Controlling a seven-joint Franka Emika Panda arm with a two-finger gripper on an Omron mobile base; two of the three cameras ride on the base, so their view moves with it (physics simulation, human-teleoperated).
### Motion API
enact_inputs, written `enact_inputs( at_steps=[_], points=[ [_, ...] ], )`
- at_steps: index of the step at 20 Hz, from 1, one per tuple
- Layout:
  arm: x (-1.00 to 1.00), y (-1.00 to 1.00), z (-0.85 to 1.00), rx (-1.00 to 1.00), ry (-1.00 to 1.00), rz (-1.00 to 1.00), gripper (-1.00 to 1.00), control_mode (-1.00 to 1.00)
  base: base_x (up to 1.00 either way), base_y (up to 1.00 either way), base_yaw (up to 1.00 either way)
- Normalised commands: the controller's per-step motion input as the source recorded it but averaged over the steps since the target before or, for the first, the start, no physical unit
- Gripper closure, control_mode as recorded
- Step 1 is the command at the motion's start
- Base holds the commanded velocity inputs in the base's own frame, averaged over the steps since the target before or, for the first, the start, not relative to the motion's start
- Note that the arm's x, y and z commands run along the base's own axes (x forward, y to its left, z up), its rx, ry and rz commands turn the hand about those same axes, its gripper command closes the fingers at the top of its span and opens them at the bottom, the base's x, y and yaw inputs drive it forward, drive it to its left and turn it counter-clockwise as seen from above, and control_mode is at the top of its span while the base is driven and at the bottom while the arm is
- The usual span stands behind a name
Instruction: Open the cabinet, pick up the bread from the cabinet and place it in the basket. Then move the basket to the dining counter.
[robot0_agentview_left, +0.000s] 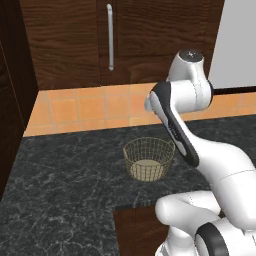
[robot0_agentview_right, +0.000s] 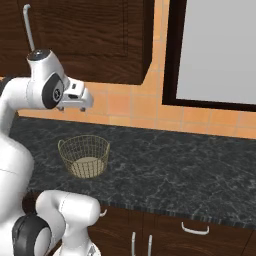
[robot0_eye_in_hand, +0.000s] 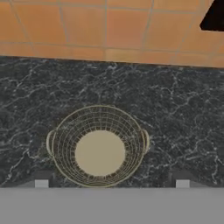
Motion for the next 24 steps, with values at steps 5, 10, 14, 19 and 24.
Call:
enact_inputs(
  at_steps=[5, 10, 14, 19, 24],
  points=[
    [0.0, 0.93, 0.9, 0.02, -0.24, -0.04, -1.0, -1.0, 0.0, 0.0, 0.0],
    [0.0, 0.73, 1.0, 0.09, -0.35, -0.01, -1.0, -1.0, 0.0, 0.0, 0.0],
    [0.01, 0.46, 1.0, 0.07, -0.28, 0.01, -1.0, -1.0, 0.0, 0.0, 0.0],
    [0.08, 0.15, 0.78, -0.01, -0.09, 0.05, -1.0, -1.0, 0.0, 0.0, 0.0],
    [0.26, 0.05, 0.48, -0.01, 0.04, 0.03, -1.0, -1.0, 0.0, 0.0, 0.0]
  ],
)
